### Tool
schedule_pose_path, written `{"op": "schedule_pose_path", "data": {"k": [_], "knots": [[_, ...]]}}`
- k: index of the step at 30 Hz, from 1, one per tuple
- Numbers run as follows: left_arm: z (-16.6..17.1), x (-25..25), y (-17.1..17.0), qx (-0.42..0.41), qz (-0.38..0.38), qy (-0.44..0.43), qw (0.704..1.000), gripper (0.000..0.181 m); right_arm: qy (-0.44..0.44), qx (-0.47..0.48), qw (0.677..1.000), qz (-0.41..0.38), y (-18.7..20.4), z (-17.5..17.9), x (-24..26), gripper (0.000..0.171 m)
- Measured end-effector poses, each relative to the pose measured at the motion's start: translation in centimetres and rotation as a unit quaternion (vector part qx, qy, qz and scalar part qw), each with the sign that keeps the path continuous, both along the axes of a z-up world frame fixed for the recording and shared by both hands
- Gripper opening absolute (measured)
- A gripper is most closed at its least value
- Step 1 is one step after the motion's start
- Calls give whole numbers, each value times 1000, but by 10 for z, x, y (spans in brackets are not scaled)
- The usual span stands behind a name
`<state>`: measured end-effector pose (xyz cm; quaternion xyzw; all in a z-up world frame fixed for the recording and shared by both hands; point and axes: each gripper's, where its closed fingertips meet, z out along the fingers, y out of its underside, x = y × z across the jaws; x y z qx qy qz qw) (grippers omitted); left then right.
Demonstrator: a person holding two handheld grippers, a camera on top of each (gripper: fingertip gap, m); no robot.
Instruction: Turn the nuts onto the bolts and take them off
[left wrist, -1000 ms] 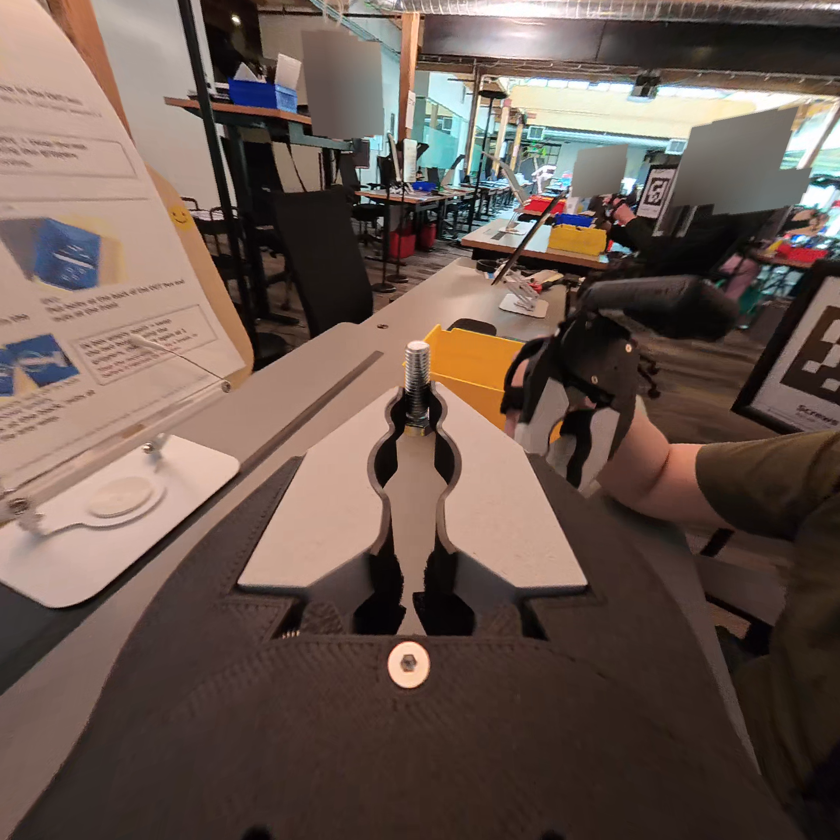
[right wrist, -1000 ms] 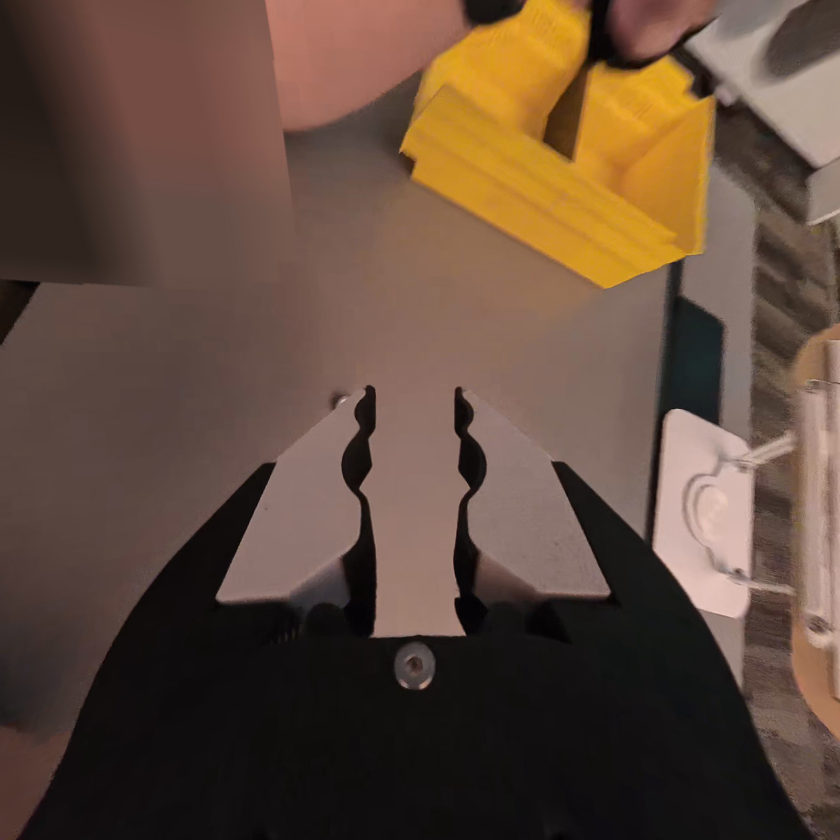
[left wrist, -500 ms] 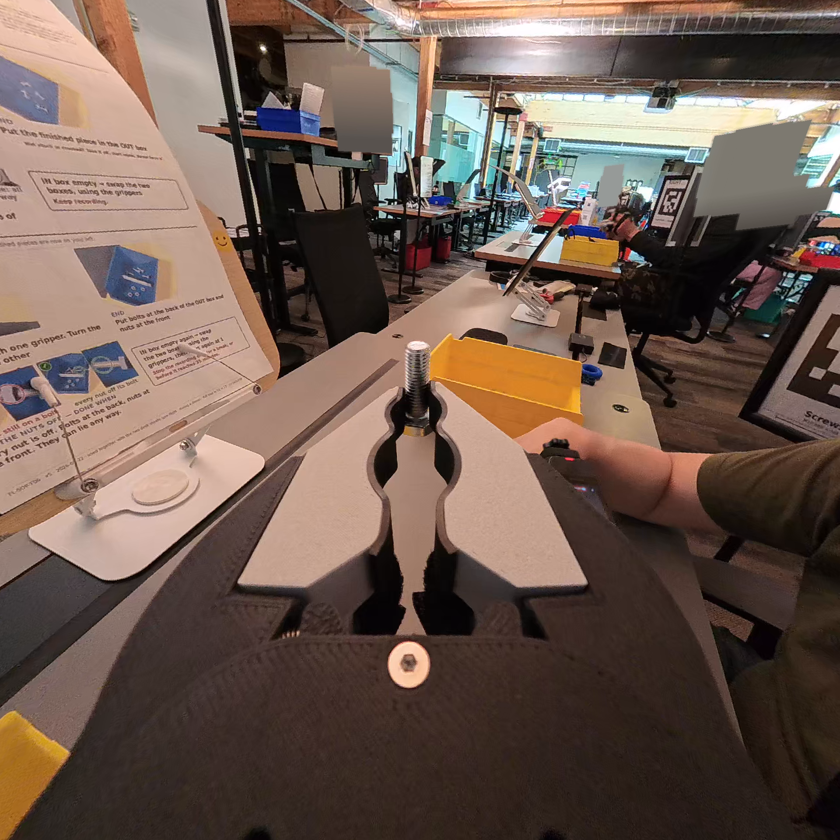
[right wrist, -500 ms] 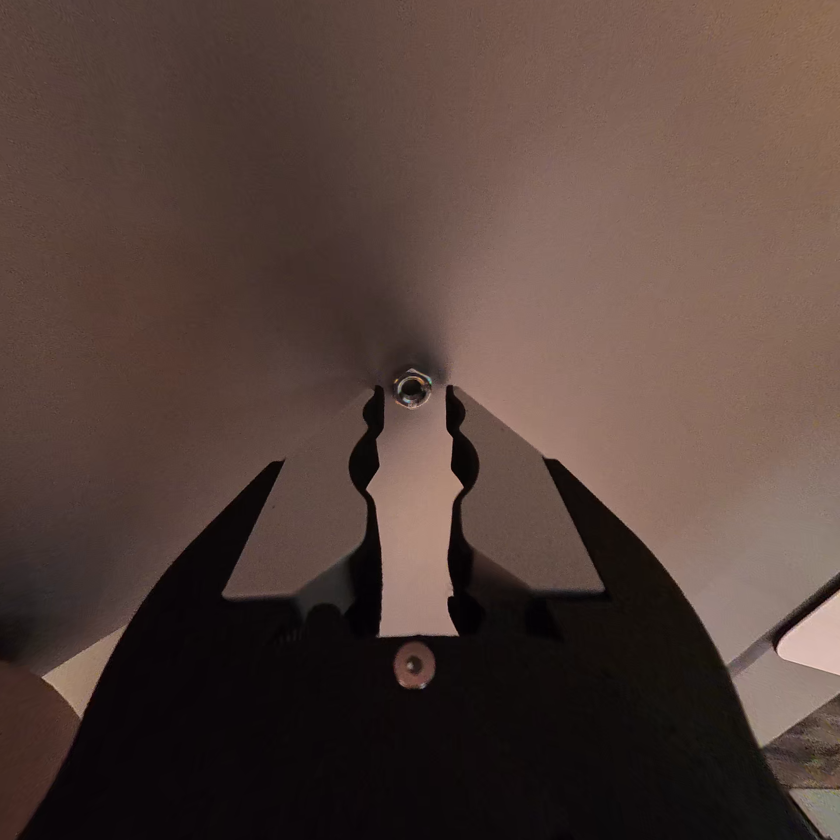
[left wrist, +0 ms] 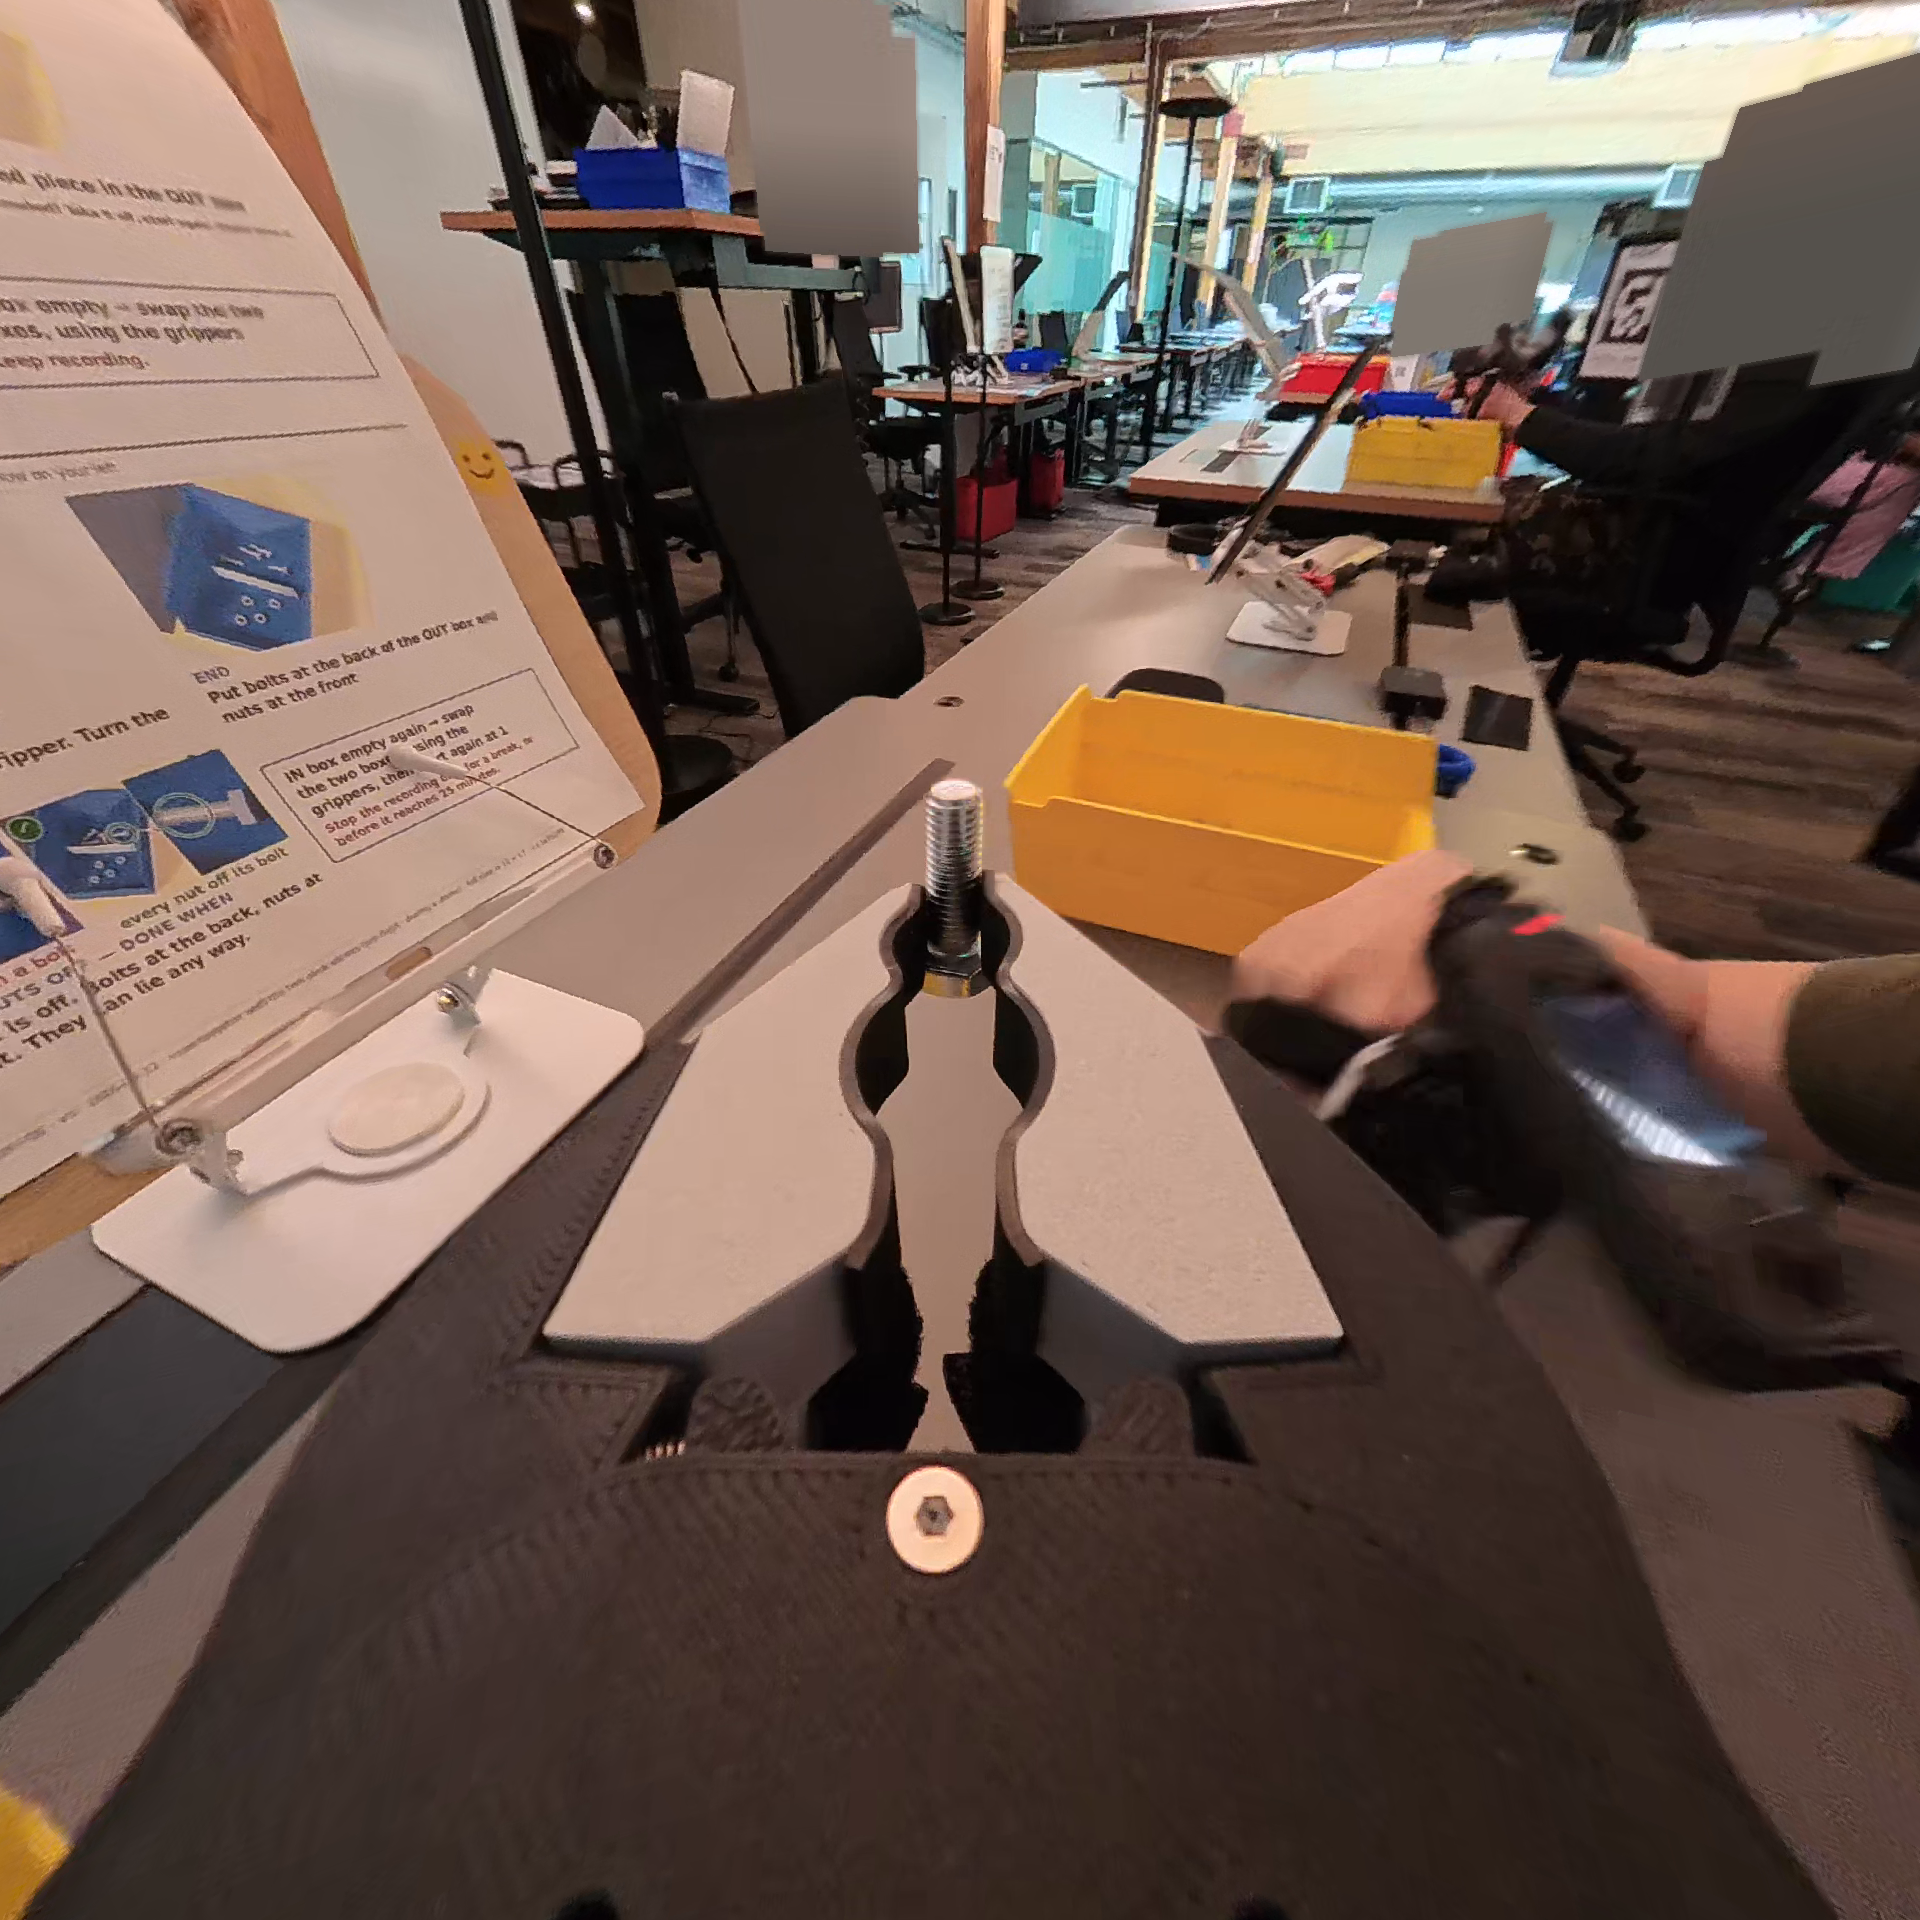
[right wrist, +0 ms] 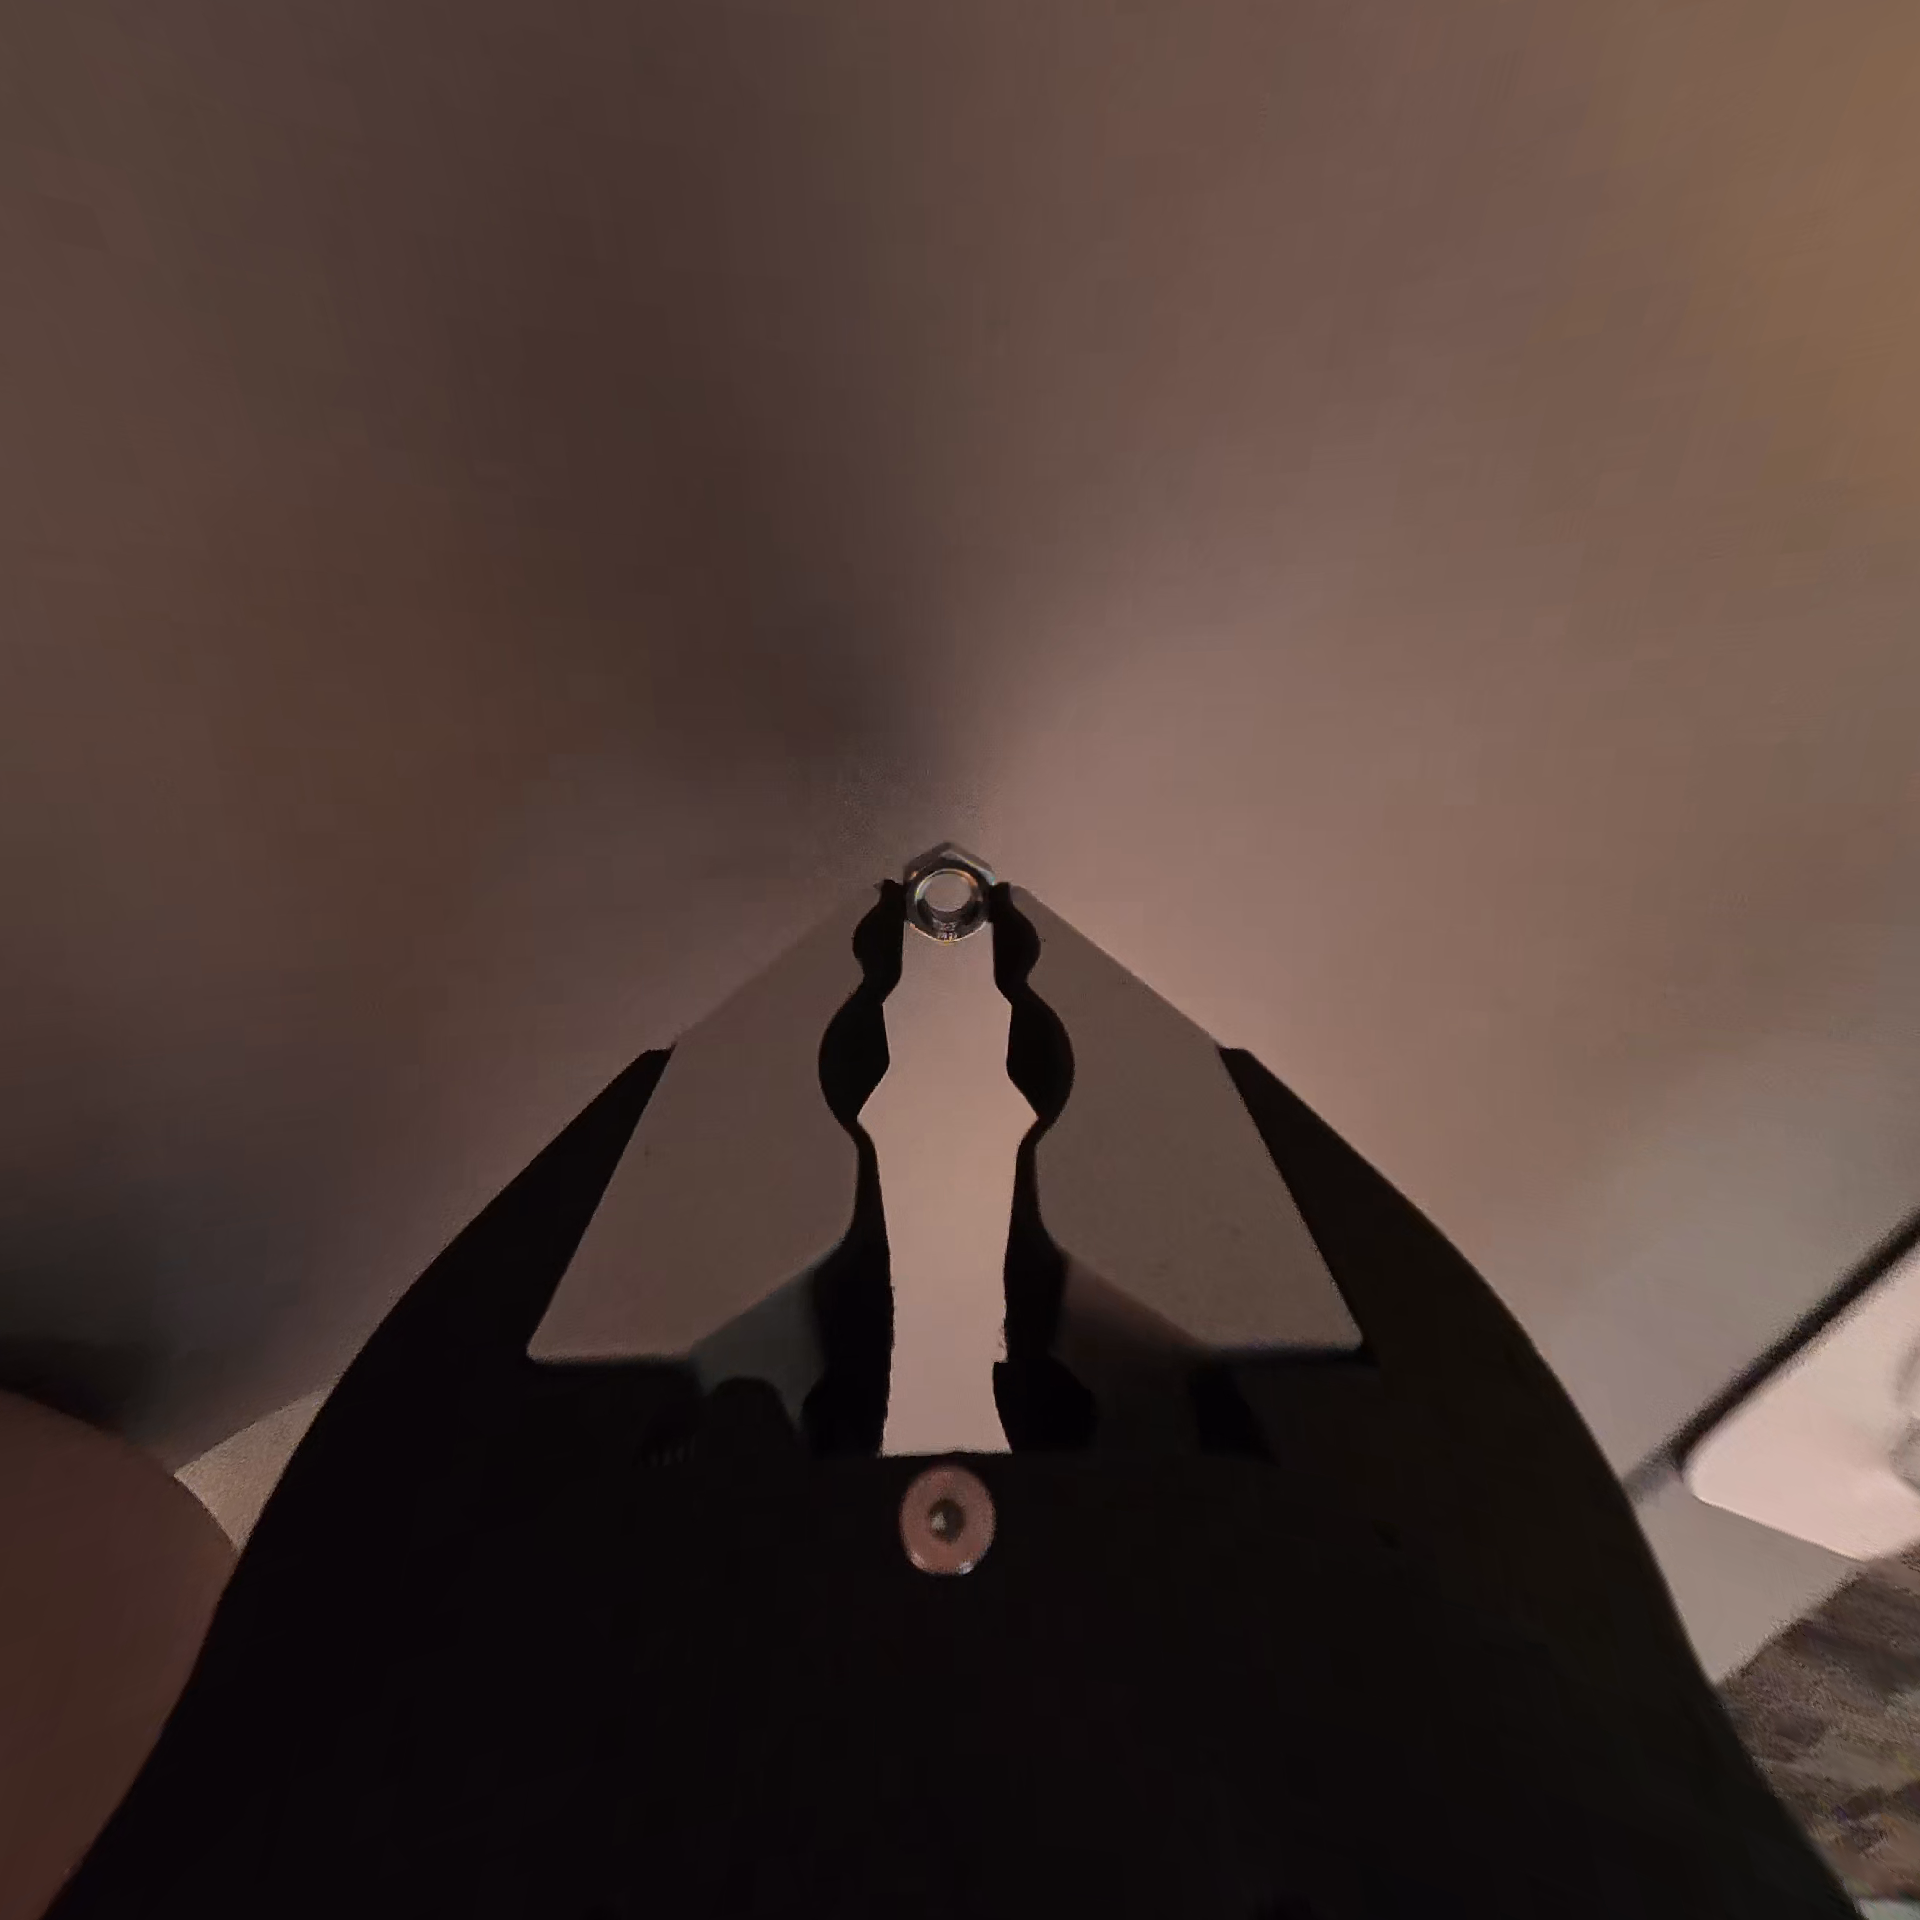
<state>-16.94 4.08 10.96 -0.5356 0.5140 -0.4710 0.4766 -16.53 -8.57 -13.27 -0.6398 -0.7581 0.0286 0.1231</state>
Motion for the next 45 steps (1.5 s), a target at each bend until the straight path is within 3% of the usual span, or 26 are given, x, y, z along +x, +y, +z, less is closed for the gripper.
{"op": "schedule_pose_path", "data": {"k": [3, 6, 9, 14, 22, 39, 45], "knots": [[-30, 38, 11, 30, 8, -18, 999, 7, 78, 89, 993, -22, 9, 59, 4, 16], [-78, 81, 8, 35, -15, -32, 999, 7, 159, 204, 962, -82, 29, 123, 31, 16], [-134, 109, 3, 58, -23, -5, 998, 7, 159, 269, 936, -159, 51, 146, 78, 16], [-182, 124, -15, 153, -38, 45, 986, 7, 70, 289, 940, -169, 76, 118, 116, 16], [-198, 130, -42, 232, -85, 47, 968, 7, 49, 227, 966, -118, 77, 77, 106, 17], [-202, 129, -68, 256, -139, 42, 956, 7, -8, 180, 978, -104, 57, 59, 109, 17], [-204, 127, -73, 212, -170, 47, 961, 7, 2, 179, 980, -82, 55, 58, 106, 17]]}}
